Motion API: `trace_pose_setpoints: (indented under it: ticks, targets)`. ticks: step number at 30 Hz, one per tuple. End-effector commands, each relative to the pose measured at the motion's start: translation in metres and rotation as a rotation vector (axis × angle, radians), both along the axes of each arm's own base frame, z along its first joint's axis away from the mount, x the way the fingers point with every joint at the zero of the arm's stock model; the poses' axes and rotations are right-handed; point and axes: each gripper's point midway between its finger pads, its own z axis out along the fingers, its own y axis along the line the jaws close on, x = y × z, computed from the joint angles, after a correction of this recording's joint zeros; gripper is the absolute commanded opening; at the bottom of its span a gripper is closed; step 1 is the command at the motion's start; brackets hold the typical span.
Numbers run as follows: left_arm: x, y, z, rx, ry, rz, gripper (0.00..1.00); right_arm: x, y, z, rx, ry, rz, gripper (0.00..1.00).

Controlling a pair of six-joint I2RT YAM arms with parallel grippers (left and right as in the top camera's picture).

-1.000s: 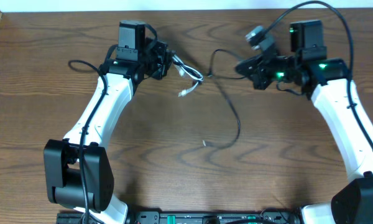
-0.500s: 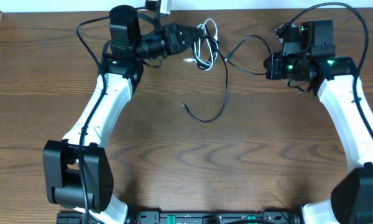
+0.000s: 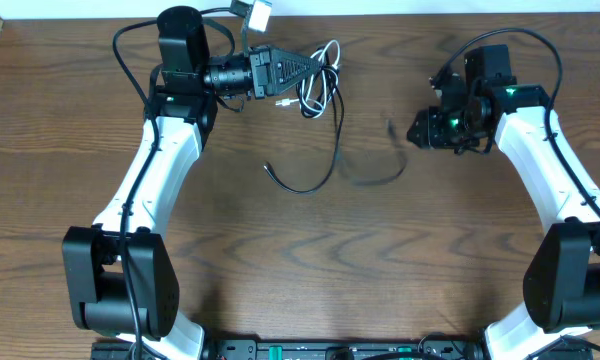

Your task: Untangle cables

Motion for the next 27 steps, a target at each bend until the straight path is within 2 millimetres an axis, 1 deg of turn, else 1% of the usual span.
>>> trace_pose_setpoints:
  ticks: [1,2,4,6,9,11,14,19,23,24,25,27]
  targets:
    - [-0.008,0.001,0.020,-0.010,-0.073,-0.031,0.08,-0.009,0.026,0.015,0.114,-0.081,0.240,0.59]
    - [-0.008,0.001,0.020,-0.010,-0.073,-0.031,0.07,-0.011,0.036,0.022,0.167,-0.105,0.297,0.63]
    - [-0.008,0.001,0.020,-0.010,-0.071,-0.032,0.07,-0.013,0.051,0.037,0.268,-0.148,0.359,0.64]
    - [-0.009,0.001,0.020,-0.012,-0.060,-0.035,0.07,-0.011,0.065,0.058,0.374,-0.207,0.408,0.64]
    - [-0.013,0.000,0.020,-0.017,-0.052,-0.057,0.07,-0.003,0.078,0.084,0.473,-0.301,0.460,0.64]
    - [-0.014,0.000,0.019,-0.019,-0.029,-0.060,0.08,0.003,0.082,0.096,0.509,-0.349,0.470,0.63]
    - [-0.014,0.000,0.018,-0.023,0.008,-0.058,0.07,0.016,0.084,0.104,0.524,-0.374,0.424,0.61]
    - [-0.012,0.000,0.018,-0.028,0.060,-0.048,0.07,0.028,0.092,0.114,0.534,-0.421,0.406,0.56]
    - [-0.013,-0.004,0.018,-0.030,0.095,-0.049,0.08,0.034,0.103,0.112,0.491,-0.434,0.389,0.56]
    - [-0.013,-0.006,0.017,-0.030,0.106,-0.043,0.07,0.033,0.111,0.111,0.480,-0.440,0.401,0.56]
    - [-0.012,-0.007,0.017,-0.030,0.115,-0.037,0.07,0.032,0.115,0.111,0.476,-0.439,0.405,0.55]
    - [-0.010,-0.010,0.016,-0.028,0.124,-0.023,0.07,0.033,0.122,0.106,0.443,-0.418,0.367,0.54]
